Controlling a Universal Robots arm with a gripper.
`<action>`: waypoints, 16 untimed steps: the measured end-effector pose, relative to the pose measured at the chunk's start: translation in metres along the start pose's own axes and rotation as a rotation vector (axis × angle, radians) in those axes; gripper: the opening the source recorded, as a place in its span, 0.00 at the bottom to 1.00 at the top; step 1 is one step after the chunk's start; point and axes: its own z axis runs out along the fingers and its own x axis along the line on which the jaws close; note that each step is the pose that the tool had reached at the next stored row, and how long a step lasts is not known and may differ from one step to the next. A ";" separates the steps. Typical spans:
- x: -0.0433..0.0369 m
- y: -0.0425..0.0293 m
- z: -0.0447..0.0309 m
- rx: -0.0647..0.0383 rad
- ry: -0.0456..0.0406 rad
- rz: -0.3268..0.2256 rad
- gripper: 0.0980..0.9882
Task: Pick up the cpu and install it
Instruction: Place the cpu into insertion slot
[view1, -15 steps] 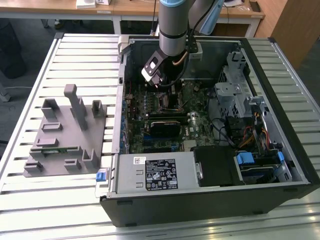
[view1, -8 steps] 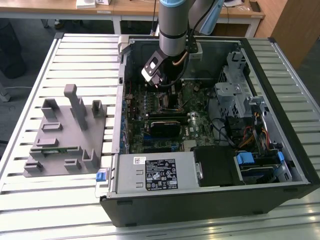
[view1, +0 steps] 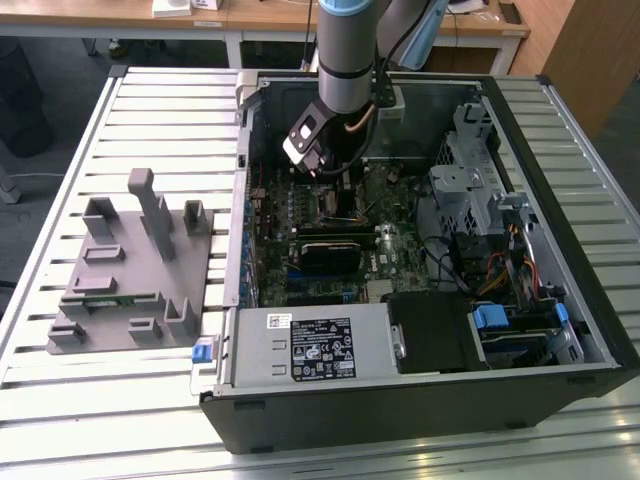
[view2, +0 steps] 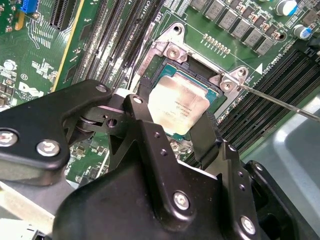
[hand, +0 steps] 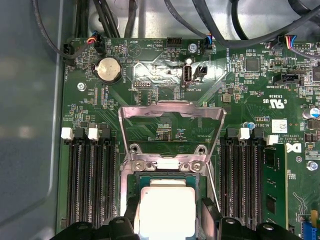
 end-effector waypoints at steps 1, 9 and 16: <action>0.0000 0.0000 0.0002 0.000 -0.0001 0.000 0.56; 0.0000 -0.0001 0.0005 0.000 0.0000 0.000 0.56; 0.0000 0.0000 0.0006 0.000 0.0000 0.000 0.64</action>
